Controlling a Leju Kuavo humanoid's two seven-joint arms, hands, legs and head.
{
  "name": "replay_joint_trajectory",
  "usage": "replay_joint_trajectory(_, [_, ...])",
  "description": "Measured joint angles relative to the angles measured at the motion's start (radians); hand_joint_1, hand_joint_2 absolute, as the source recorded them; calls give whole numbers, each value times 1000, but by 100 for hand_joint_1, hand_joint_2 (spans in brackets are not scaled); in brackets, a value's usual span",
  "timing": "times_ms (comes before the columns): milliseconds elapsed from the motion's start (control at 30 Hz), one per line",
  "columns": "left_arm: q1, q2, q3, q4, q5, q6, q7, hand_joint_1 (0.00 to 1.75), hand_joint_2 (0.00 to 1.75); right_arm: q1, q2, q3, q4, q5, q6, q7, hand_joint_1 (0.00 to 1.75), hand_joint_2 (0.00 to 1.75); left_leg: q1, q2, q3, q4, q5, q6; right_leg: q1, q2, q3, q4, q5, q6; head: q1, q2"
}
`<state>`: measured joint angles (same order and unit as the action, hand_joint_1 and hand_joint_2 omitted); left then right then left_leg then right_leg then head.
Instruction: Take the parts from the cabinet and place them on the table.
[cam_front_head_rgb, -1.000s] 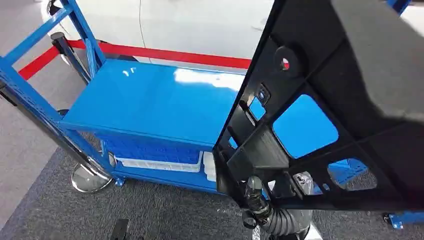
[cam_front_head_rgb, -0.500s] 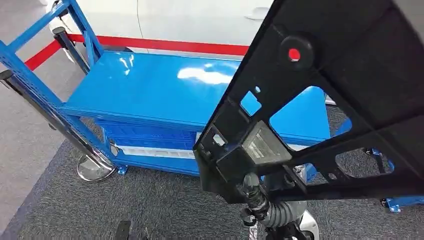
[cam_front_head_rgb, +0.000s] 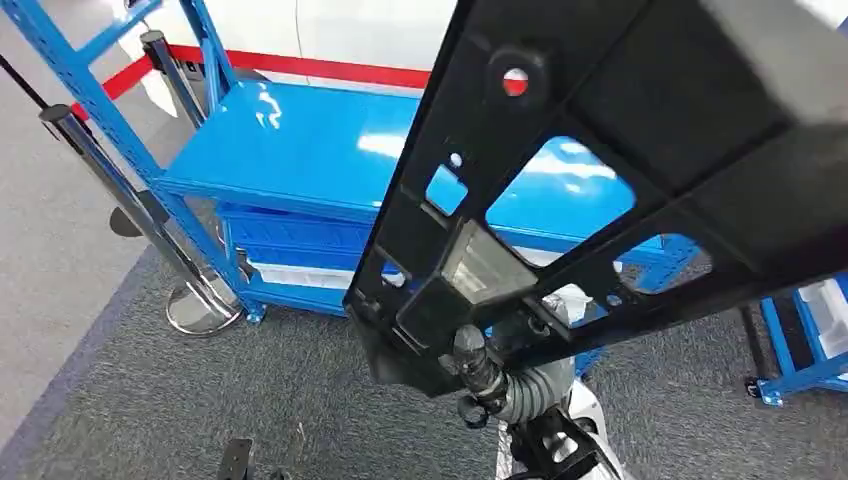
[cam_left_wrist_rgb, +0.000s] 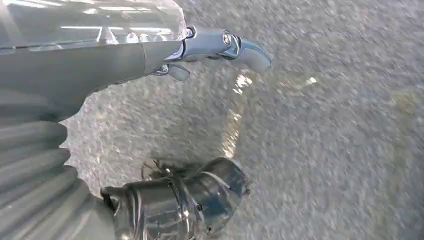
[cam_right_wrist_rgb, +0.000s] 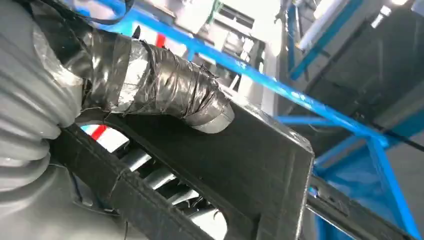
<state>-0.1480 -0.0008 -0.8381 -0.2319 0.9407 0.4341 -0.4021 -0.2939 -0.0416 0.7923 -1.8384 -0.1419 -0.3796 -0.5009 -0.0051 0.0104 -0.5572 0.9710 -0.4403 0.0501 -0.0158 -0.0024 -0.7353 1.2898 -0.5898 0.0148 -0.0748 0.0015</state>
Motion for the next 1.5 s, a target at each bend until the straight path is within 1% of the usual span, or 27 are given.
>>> replay_joint_trajectory(67, [0,-1,0,0,1,6,0,0,175,-7,1,0,20,-10,12,-2,175,175,3,1,-43,19,18,-6,-6,0,27,30,60,7,2,0])
replay_joint_trajectory(133, [-1,-3,0,0,5,6,-6,0,175,-14,2,0,37,-10,15,-3,175,175,9,1,-88,50,29,-17,-14,-1,119,-71,122,17,2,0])
replay_joint_trajectory(200, [-1,-3,0,-1,12,5,-13,0,175,-20,8,0,47,-6,14,-5,175,175,5,0,-124,86,35,-30,-7,1,211,-220,40,19,4,0])
replay_joint_trajectory(233, [1,-3,0,-1,13,3,-14,0,175,-20,11,0,51,-2,13,-7,175,175,5,-1,-123,88,40,-36,-4,4,195,-203,46,3,-4,0])
replay_joint_trajectory(333, [15,-1,0,0,26,-4,-14,0,175,-20,14,0,60,14,1,-11,175,175,11,-4,-132,85,68,-53,-6,4,170,-212,68,-21,2,0])
replay_joint_trajectory(367, [23,0,0,0,34,-8,-14,0,175,-20,16,0,63,17,-7,-13,175,175,15,-6,-140,98,38,-58,-9,1,166,-212,81,-29,2,0])
replay_joint_trajectory(400, [31,-1,0,0,40,-13,-9,0,175,-18,18,0,64,24,-15,-13,175,175,15,-6,-156,137,-29,-65,-10,3,153,-215,95,-37,-7,0])
replay_joint_trajectory(467, [34,1,0,0,47,-17,-4,0,175,-16,21,0,64,34,-30,-14,175,175,17,-6,-182,264,-146,-73,-7,3,119,-215,122,-39,-7,0])
replay_joint_trajectory(500, [34,2,1,0,52,-17,-2,0,175,-14,21,0,64,36,-33,-13,175,175,17,-6,-188,327,-175,-74,-6,2,100,-214,135,-39,-8,0])
replay_joint_trajectory(567, [36,6,1,0,54,-17,2,0,175,-9,21,0,65,38,-38,-12,175,175,17,-6,-161,367,-141,-71,-4,0,66,-214,160,-38,-8,0])
replay_joint_trajectory(633, [37,9,1,0,54,-17,3,0,175,-8,21,0,65,42,-40,-11,175,175,16,-6,-64,275,-66,-60,-3,1,36,-213,185,-34,-7,0])
replay_joint_trajectory(667, [36,10,1,0,54,-18,2,0,175,-8,21,0,65,43,-41,-11,175,175,13,-10,10,187,-69,-51,-4,1,28,-213,197,-32,-8,0])
replay_joint_trajectory(700, [32,11,1,0,54,-18,3,0,175,-7,23,0,65,44,-41,-11,175,175,8,-11,73,84,-122,-44,-1,1,24,-214,206,-25,-8,0])
replay_joint_trajectory(733, [31,13,1,0,54,-18,2,0,175,-8,24,0,65,44,-41,-10,175,175,4,-14,99,38,-135,-46,-3,-1,26,-219,216,-18,-5,0])
replay_joint_trajectory(833, [32,14,5,0,65,-15,4,0,175,-6,26,0,65,48,-48,-5,175,175,-4,-13,82,24,-107,-26,-6,-1,36,-256,252,6,-17,0])
replay_joint_trajectory(867, [33,14,7,0,68,-15,11,0,175,-2,25,0,65,53,-53,2,175,175,10,-13,81,10,-86,-21,-6,-1,33,-248,246,9,-10,0])
replay_joint_trajectory(967, [37,15,8,0,68,-10,34,0,175,17,24,0,58,84,-83,23,175,175,6,-15,53,5,-50,-4,-3,2,-7,-98,60,9,-4,0])
replay_joint_trajectory(1000, [38,16,8,0,64,-9,41,0,175,26,23,0,56,90,-91,30,175,175,4,-16,38,5,-39,-2,-3,2,-26,-24,27,11,-5,0])
replay_joint_trajectory(1067, [41,17,8,0,60,-9,46,0,175,39,21,0,54,100,-104,38,175,175,4,-29,8,13,-20,-5,-3,2,-25,49,55,13,-3,0])
replay_joint_trajectory(1100, [43,17,8,0,58,-9,48,0,175,44,19,0,53,101,-106,40,175,175,4,-36,-5,17,-14,-9,-3,2,6,22,87,12,-2,0])
replay_joint_trajectory(1167, [45,17,8,0,54,-9,49,0,175,48,18,0,47,101,-110,43,175,175,5,-52,-26,35,-8,-15,-3,30,139,-158,122,4,-1,0])
replay_joint_trajectory(1200, [44,16,8,0,55,-9,49,0,175,48,18,0,44,102,-110,43,175,175,6,-55,-39,44,-8,-18,-4,71,185,-231,90,-5,-3,0])
replay_joint_trajectory(1233, [41,16,8,0,55,-9,50,0,175,51,17,0,40,102,-111,43,175,175,4,-62,-46,55,-7,-23,-6,74,199,-251,85,-3,-8,0])
replay_joint_trajectory(1300, [42,17,8,0,55,-9,49,0,175,55,16,0,37,102,-112,44,175,175,7,-80,-53,53,4,-40,0,54,196,-252,84,-5,-4,0])
replay_joint_trajectory(1367, [45,23,8,0,53,-9,50,0,175,56,16,0,34,106,-116,47,175,175,11,-88,-61,57,5,-50,-15,29,198,-269,97,-21,-2,0])
replay_joint_trajectory(1433, [46,21,8,0,41,-15,48,0,175,60,16,0,27,119,-128,54,175,175,9,-39,-97,135,-55,-66,-15,9,197,-272,103,-28,-17,0])
replay_joint_trajectory(1500, [42,21,8,0,29,-19,46,0,175,71,14,0,21,137,-145,65,175,175,18,-23,-159,285,-124,-79,-13,-17,193,-271,104,-28,-16,0])
